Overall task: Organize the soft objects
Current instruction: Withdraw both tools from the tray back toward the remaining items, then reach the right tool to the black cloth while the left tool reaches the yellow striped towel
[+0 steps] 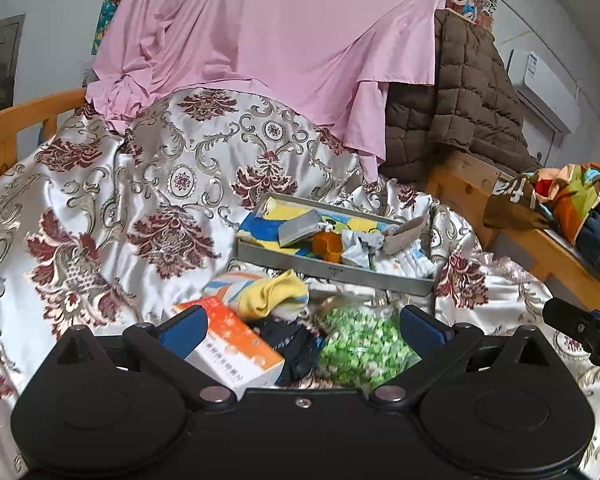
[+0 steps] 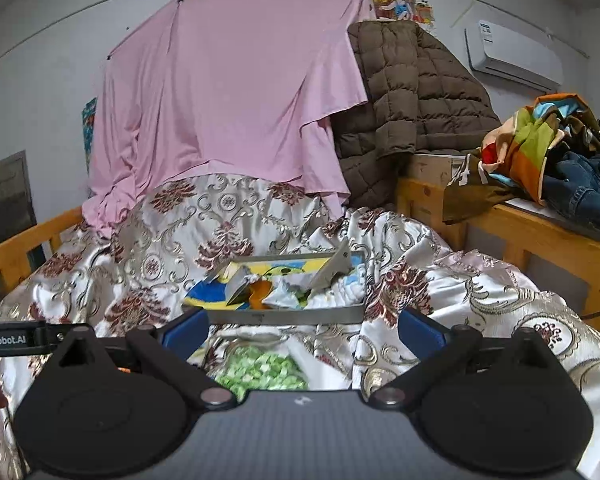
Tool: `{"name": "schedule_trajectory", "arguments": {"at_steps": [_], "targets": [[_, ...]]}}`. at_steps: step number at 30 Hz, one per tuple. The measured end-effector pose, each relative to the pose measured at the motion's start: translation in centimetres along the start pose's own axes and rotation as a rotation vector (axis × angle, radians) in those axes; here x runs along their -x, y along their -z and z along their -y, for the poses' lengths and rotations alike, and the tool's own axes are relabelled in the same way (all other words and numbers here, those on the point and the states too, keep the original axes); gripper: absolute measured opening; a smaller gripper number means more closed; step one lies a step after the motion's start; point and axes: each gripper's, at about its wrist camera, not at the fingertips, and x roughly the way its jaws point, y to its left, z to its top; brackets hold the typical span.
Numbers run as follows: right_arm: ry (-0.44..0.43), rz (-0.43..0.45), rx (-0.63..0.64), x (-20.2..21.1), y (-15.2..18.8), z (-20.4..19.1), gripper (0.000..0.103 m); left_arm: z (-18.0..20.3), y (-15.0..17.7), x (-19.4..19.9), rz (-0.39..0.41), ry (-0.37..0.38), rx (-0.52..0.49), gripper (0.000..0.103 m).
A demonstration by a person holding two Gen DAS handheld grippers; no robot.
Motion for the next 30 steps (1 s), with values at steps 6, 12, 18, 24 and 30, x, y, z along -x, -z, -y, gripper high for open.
{"name": "schedule_trajectory", "arguments": {"at_steps": [6, 12, 18, 24, 30], "targets": [[-0.010, -0.022, 0.052, 1.8, 1.8, -1.9, 0.103, -0.4, 2.3, 1.7, -0.017, -0.009, -0.025, 0.102], [-0.016, -0.044, 0.106, 2.9, 3.1, -3.6, 0.103, -1.0, 4.5, 2.9, -0.042, -0.021, -0.036, 0.102], [-0.022, -0.071, 0.149, 3.0, 3.9, -4.7, 0.103, -1.7, 5.9, 3.4, -0.064, -0.046, -0.049, 0.102], [-0.024, -0.104, 0.178, 2.5, 4.5, -5.4, 0.103, -2.8, 6.8, 3.4, -0.088, -0.077, -0.013, 0.102], [-0.055, -0.167, 0.222, 1.5, 5.4, -6.4, 0.103, -3.6, 6.5, 2.6, -0.129, -0.117, 0.025, 0.102]]}}
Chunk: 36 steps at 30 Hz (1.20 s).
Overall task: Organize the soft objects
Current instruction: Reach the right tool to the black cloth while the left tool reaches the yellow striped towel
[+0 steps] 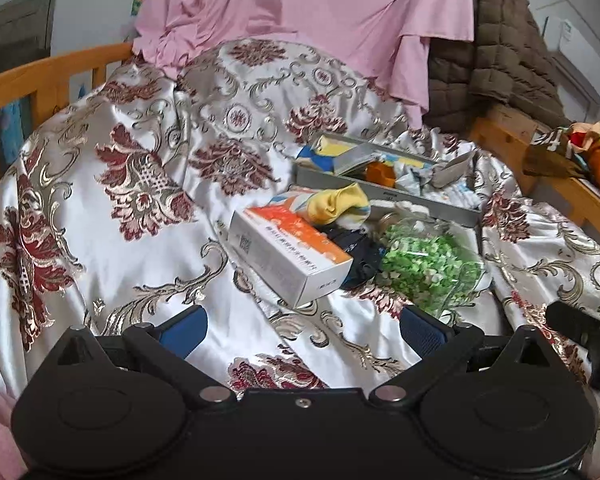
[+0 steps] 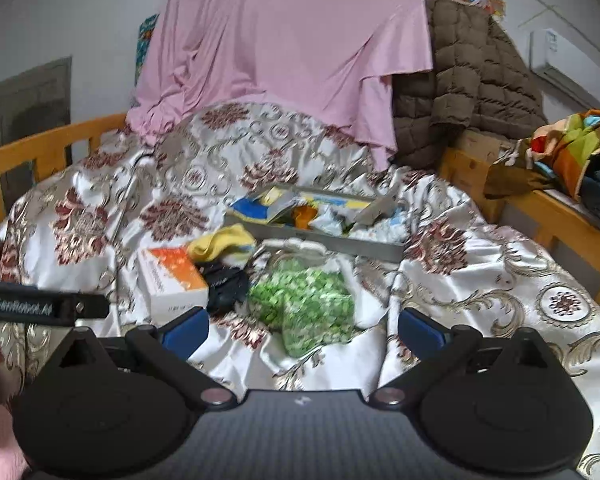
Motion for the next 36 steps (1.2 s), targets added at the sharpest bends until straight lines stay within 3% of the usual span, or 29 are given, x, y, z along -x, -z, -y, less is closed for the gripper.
{"name": "schedule_trajectory", "arguments": {"at_steps": [9, 17, 21, 27, 36], "targets": [[-0.042, -0.079, 0.090, -2.1, 0.7, -2.3, 0.103, -0.5, -1.1, -2.7, -0.068, -0.053, -0.022, 0.102], [-0.064, 0.011, 0.124, -3.0, 0.3, -3.1, 0.103, -0.9, -3.2, -5.8, -0.097, -0.055, -0.048, 0.102], [-0.061, 0.031, 0.182, -4.4, -0.4, -3.3, 0.103, -1.2, -4.9, -7.8, -0.075, -0.061, -0.063, 0.102], [-0.093, -0.011, 0.274, -8.4, -0.7, -3.4, 0.103, -1.8, -7.6, -11.0, -0.012, -0.039, -0.078, 0.102], [-0.172, 0.000, 0.468, -14.8, -1.1, -4.6, 0.103, -1.9, -10.1, -15.7, 0.084, 0.106, -0.142, 0.102]]}}
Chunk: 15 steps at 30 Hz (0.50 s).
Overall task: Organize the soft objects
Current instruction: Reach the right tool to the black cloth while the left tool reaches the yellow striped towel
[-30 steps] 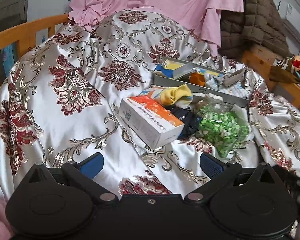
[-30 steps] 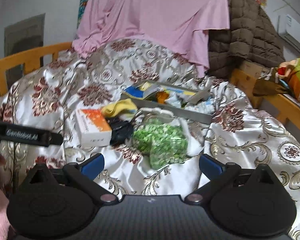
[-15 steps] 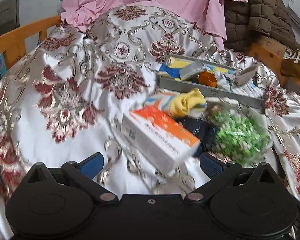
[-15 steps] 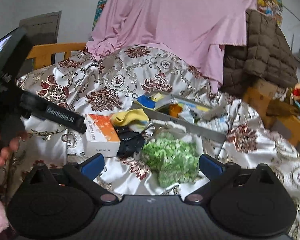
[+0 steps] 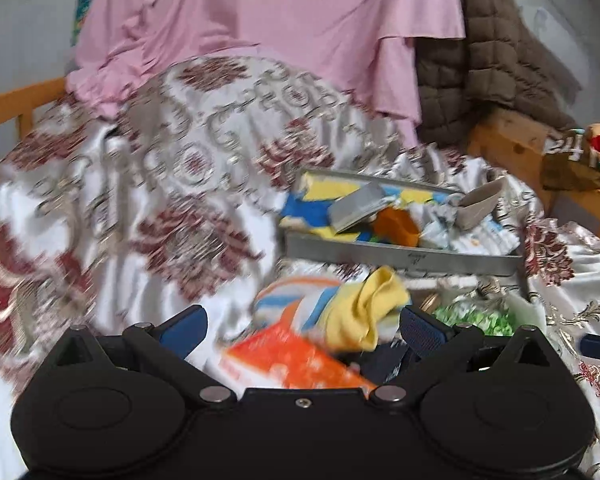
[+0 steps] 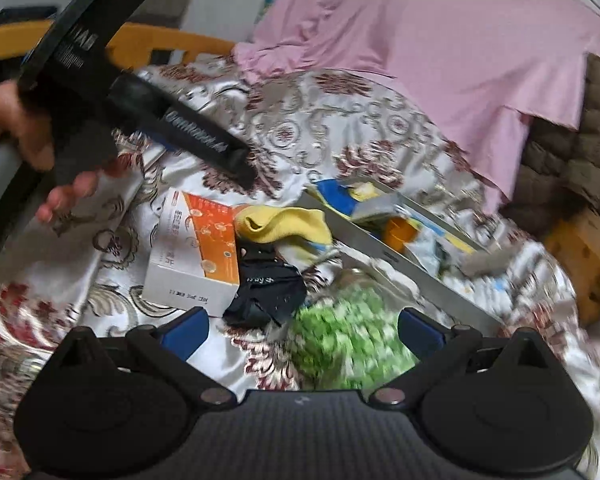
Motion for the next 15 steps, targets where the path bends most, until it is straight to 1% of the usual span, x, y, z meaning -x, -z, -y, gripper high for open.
{"name": "schedule_trajectory", "arguments": {"at_steps": [4, 6, 8, 9, 10, 11, 14, 15], "targets": [[-0.004, 0.008, 0.119, -2.2, 0.0, -0.5, 0.102, 0.1, -0.4, -2.1, 0.006, 0.080, -0.041, 0.102], [-0.032, 0.000, 0.154, -3.3, -0.1, -0.5, 0.102, 0.1, -0.6, -3.3, -0.001, 0.114, -0.050, 0.102], [-0.066, -0.009, 0.169, -4.2, -0.4, -0.4, 0.102, 0.1, -1.1, -4.6, -0.018, 0.179, -0.058, 0.102], [-0.086, -0.020, 0.180, -4.7, -0.5, -0.4, 0.102, -0.1, -1.4, -5.2, -0.032, 0.217, -0.057, 0.102], [-0.097, -0.025, 0.193, -5.0, -0.6, -0.5, 0.102, -0.2, -2.0, -6.1, -0.058, 0.270, -0.054, 0.102], [-0.105, -0.032, 0.209, -5.5, -0.7, -0.6, 0.102, -0.2, -2.3, -6.8, -0.078, 0.301, -0.054, 0.102], [-0.121, -0.065, 0.253, -6.8, -0.8, -0.9, 0.097, -0.6, -2.9, -8.6, -0.130, 0.352, -0.072, 0.098], [-0.122, -0.078, 0.268, -7.2, -0.8, -1.1, 0.093, -0.8, -2.8, -9.2, -0.147, 0.362, -0.077, 0.098]]}}
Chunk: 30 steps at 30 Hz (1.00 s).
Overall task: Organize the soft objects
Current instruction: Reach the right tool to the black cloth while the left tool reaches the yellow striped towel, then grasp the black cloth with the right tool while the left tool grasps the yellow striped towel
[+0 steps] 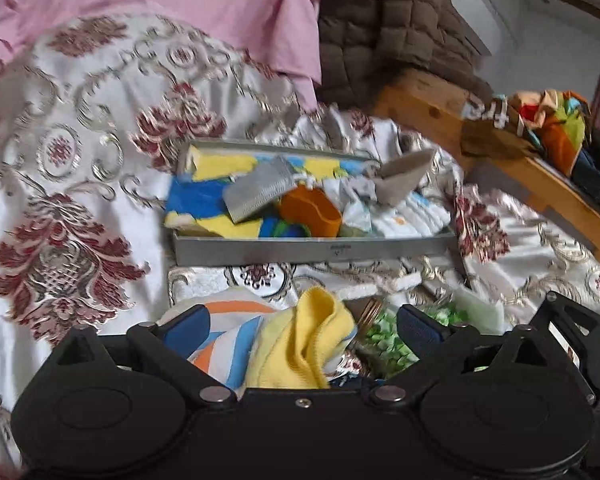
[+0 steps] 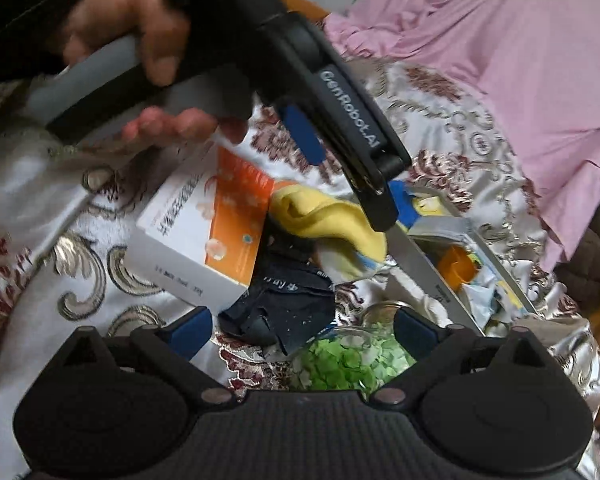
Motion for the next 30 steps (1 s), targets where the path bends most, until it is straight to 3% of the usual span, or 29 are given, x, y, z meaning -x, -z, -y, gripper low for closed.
{"name": "schedule_trajectory", "arguments": {"at_steps": [3, 7, 11, 15, 17, 23, 30], "targets": [[-0.013, -0.034, 0.014, -1.2, -0.2, 0.0, 0.086, -0.7, 0.3, -1.1, -0.042, 0.004, -0.010, 0.091], [-0.014, -0.057, 0.038, -2.3, -0.5, -0.1, 0.086, -0.7, 0.7, -1.9, -0.081, 0.004, -0.052, 0.090], [-0.029, -0.084, 0.054, -3.3, -1.2, -0.1, 0.085, -0.7, 0.8, -2.5, -0.116, -0.061, -0.093, 0.082], [-0.043, -0.119, 0.083, -4.5, -1.5, 0.0, 0.085, -2.2, 0.9, -3.0, -0.144, -0.093, -0.025, 0.066], [-0.064, -0.138, 0.082, -5.1, -1.6, 0.3, 0.083, -3.3, 0.8, -2.9, -0.128, -0.074, 0.030, 0.054], [-0.108, -0.160, 0.088, -6.3, -2.3, 0.8, 0.072, -6.5, 0.9, -2.6, -0.089, -0.044, 0.219, 0.037], [-0.114, -0.153, 0.105, -6.2, -2.5, 0.4, 0.056, -7.9, 1.5, -2.7, -0.078, -0.046, 0.286, 0.029]]}}
